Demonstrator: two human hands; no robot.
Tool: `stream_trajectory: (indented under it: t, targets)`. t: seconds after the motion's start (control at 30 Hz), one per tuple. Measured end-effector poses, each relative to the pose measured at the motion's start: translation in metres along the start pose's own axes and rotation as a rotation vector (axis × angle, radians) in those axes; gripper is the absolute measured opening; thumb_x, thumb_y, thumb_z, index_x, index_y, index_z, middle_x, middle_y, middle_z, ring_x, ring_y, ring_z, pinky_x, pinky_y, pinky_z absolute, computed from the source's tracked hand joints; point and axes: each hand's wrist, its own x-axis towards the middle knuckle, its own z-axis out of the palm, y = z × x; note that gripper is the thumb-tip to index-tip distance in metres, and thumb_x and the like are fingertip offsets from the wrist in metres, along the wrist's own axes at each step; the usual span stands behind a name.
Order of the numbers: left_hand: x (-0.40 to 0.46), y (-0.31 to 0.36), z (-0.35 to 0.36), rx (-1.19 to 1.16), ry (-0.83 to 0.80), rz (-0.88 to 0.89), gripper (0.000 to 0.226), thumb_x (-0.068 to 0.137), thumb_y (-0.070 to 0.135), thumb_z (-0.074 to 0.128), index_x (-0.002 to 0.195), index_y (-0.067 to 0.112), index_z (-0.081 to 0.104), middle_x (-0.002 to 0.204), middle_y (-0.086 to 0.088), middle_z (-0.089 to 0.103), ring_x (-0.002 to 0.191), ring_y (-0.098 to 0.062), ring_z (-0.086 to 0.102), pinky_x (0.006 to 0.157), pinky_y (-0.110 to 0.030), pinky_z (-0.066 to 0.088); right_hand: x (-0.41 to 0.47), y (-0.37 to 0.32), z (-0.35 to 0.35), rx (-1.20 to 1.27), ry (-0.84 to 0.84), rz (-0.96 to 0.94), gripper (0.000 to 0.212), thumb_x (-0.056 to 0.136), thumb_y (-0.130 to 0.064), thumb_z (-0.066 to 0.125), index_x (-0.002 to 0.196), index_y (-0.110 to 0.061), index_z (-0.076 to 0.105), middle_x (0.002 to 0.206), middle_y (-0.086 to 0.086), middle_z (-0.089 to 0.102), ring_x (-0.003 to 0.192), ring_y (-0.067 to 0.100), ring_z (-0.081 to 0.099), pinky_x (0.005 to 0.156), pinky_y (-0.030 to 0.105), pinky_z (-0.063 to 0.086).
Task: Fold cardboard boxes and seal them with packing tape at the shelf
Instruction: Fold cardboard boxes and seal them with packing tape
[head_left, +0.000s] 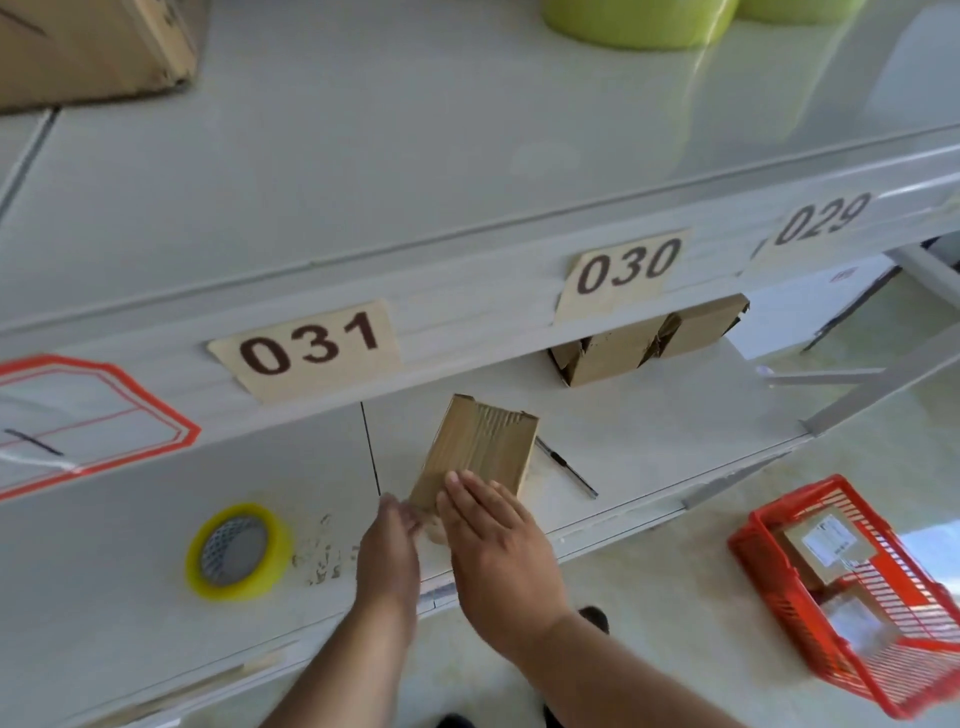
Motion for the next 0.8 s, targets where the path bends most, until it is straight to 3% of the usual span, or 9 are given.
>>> stream_trajectory:
  t: [0.03, 0.13, 0.2, 0.37, 0.53, 0.6, 0.67, 0.73, 0.8]
  targets:
    - [-0.001, 0.010, 0.002, 0.003, -0.021, 0.043, 0.051, 0.109, 0.050, 0.035, 0.095, 0.024, 0.076, 0.104, 0.007, 0.077, 0.103, -0.011, 0.068, 0.096, -0.036, 0.046, 0.001, 0.000, -0.001, 0.012, -0.003, 0.016, 0.049, 0.088, -0.020, 0.052, 0.133, -0.013, 0.071, 0.144, 0.005, 0.064, 0.137, 0.021, 0.056, 0.117, 0.038, 0.044]
    - [-0.006, 0.032, 0.013, 0.360, -0.046, 0.303, 0.057, 0.109, 0.055, 0.026, 0.103, 0.024, 0.074, 0.100, 0.007, 0.073, 0.096, -0.015, 0.067, 0.084, -0.032, 0.045, 0.007, 0.011, -0.009, 0.086, 0.008, 0.034, 0.045, 0.095, -0.024, 0.050, 0.135, -0.016, 0.070, 0.143, 0.002, 0.064, 0.137, 0.017, 0.057, 0.116, 0.036, 0.044]
    - [-0.004, 0.034, 0.017, 0.470, -0.039, 0.426, 0.054, 0.108, 0.056, 0.027, 0.101, 0.026, 0.072, 0.098, 0.007, 0.072, 0.094, -0.015, 0.066, 0.079, -0.030, 0.045, 0.006, 0.019, -0.014, 0.090, -0.047, -0.008, 0.047, 0.100, -0.028, 0.048, 0.145, -0.018, 0.062, 0.150, -0.001, 0.058, 0.143, 0.015, 0.050, 0.122, 0.034, 0.036]
    - [0.002, 0.027, 0.014, 0.475, -0.028, 0.433, 0.046, 0.107, 0.055, 0.031, 0.107, 0.032, 0.070, 0.094, 0.014, 0.066, 0.091, -0.014, 0.062, 0.080, -0.029, 0.044, 0.018, 0.035, -0.018, -0.044, -0.232, 0.065, 0.062, 0.109, -0.047, 0.024, 0.162, -0.015, 0.032, 0.170, 0.003, 0.027, 0.160, 0.016, 0.014, 0.128, 0.040, 0.006]
    - [0.006, 0.028, 0.013, 0.546, -0.036, 0.440, 0.045, 0.108, 0.054, 0.028, 0.096, 0.030, 0.064, 0.082, 0.011, 0.065, 0.079, -0.008, 0.061, 0.062, -0.024, 0.041, 0.068, 0.054, -0.029, -0.028, -0.452, 0.169, 0.073, 0.106, -0.059, 0.007, 0.167, -0.019, 0.003, 0.174, -0.002, -0.004, 0.160, 0.013, -0.011, 0.130, 0.041, -0.008]
    - [0.003, 0.030, 0.013, 0.559, -0.047, 0.460, 0.048, 0.107, 0.056, 0.026, 0.093, 0.028, 0.063, 0.079, 0.007, 0.064, 0.076, -0.010, 0.061, 0.060, -0.025, 0.039, 0.081, 0.063, -0.030, 0.011, -0.460, 0.258, 0.074, 0.106, -0.062, 0.012, 0.167, -0.022, 0.005, 0.175, -0.002, 0.004, 0.161, 0.016, -0.002, 0.130, 0.041, 0.001]
    - [-0.001, 0.033, 0.014, 0.567, -0.075, 0.440, 0.049, 0.107, 0.056, 0.025, 0.086, 0.027, 0.058, 0.077, 0.002, 0.063, 0.074, -0.014, 0.061, 0.060, -0.029, 0.043, 0.094, 0.070, -0.031, 0.091, -0.449, 0.432, 0.070, 0.104, -0.066, 0.023, 0.160, -0.025, 0.031, 0.162, 0.003, 0.039, 0.152, 0.026, 0.030, 0.122, 0.045, 0.030]
    - [-0.002, 0.031, 0.012, 0.524, -0.109, 0.418, 0.047, 0.106, 0.059, 0.025, 0.085, 0.031, 0.056, 0.080, 0.000, 0.064, 0.078, -0.019, 0.065, 0.070, -0.036, 0.055, 0.106, 0.075, -0.036, 0.164, -0.441, 0.585, 0.055, 0.100, -0.069, 0.034, 0.126, -0.029, 0.060, 0.121, 0.000, 0.065, 0.116, 0.027, 0.061, 0.094, 0.043, 0.054]
    - [-0.002, 0.026, 0.006, 0.414, -0.158, 0.357, 0.042, 0.101, 0.069, 0.030, 0.088, 0.044, 0.061, 0.091, 0.001, 0.068, 0.089, -0.023, 0.070, 0.083, -0.047, 0.061, 0.107, 0.075, -0.044, 0.263, -0.423, 0.626, 0.043, 0.099, -0.067, 0.043, 0.104, -0.030, 0.066, 0.096, -0.006, 0.067, 0.089, 0.021, 0.065, 0.075, 0.035, 0.056]
